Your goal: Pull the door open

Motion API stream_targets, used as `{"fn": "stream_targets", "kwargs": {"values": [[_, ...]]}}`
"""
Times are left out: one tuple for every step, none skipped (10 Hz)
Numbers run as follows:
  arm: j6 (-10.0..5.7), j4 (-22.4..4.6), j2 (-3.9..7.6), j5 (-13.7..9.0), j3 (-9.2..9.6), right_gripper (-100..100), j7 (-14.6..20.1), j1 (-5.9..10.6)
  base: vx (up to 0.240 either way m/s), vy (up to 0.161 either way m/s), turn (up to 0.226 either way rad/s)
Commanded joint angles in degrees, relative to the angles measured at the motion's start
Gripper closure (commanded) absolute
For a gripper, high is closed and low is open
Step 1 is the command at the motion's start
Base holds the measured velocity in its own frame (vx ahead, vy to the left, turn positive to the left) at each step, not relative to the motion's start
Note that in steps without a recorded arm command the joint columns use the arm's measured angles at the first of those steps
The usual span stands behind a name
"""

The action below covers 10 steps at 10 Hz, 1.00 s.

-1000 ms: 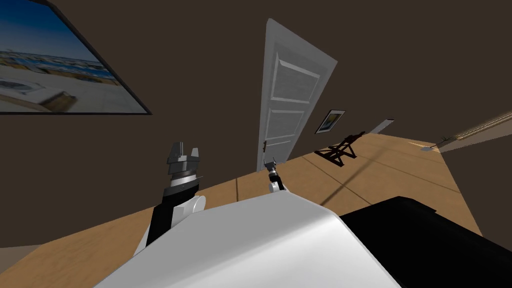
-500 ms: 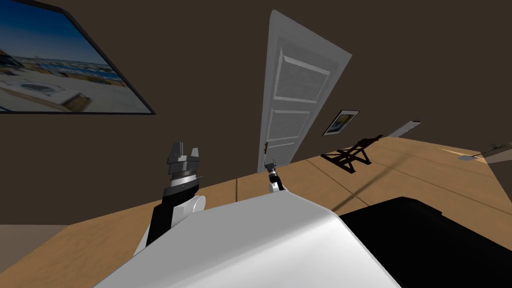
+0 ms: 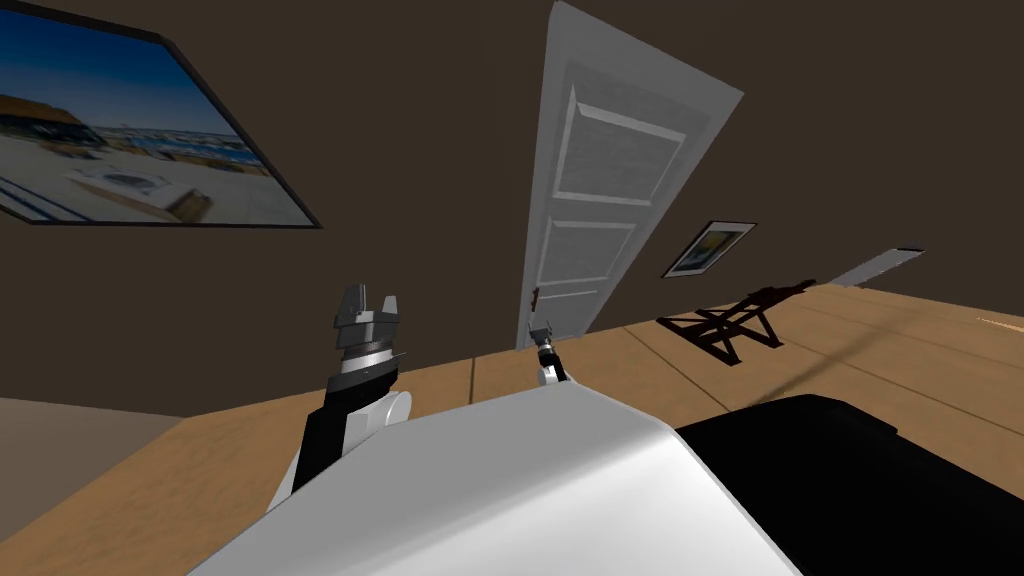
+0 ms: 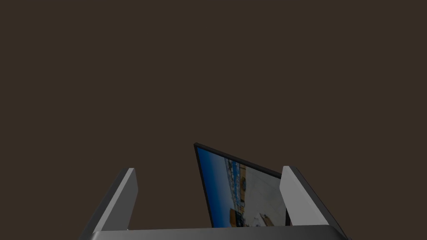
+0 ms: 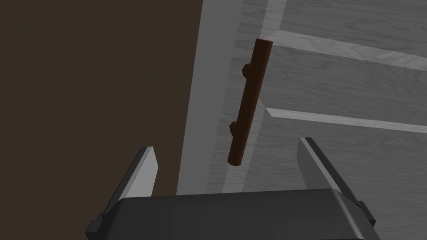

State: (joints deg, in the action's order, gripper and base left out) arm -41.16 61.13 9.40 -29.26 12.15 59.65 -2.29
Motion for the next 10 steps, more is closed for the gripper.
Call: {"fn": "stream_targets", "kwargs": {"values": [[-0.54,-1.7,0.22,-0.7,0.3,-100,2.0,0.47,0.054,-0.122,0.154],[-0.84,-2.8,0.29,-1.1,0.43,-100,2.9,0.83,0.063,-0.116,0.134],[-1.14,-3.8,0.36,-1.5,0.57,-100,3.8,1.2,0.045,-0.118,0.116],[-1.39,-4.6,0.42,-1.8,0.68,-100,4.6,1.51,0.037,-0.096,0.102],[-1.65,-5.5,0.47,-2.1,0.8,-100,5.4,1.83,0.036,-0.077,0.088],[-1.9,-6.4,0.52,-2.4,0.91,-100,6.2,2.14,0.036,-0.075,0.086],[-2.15,-7.3,0.58,-2.7,1.03,-100,6.9,2.45,0.043,-0.075,0.112],[-2.66,-9.0,0.68,-3.3,1.26,-100,8.5,3.08,0.058,-0.124,0.176],[-3.08,-10.4,0.76,-3.8,1.45,-100,9.7,3.59,0.065,-0.133,0.18],[-3.28,-11.1,0.8,-4.0,1.54,-100,10.4,3.84,0.048,-0.118,0.105]]}}
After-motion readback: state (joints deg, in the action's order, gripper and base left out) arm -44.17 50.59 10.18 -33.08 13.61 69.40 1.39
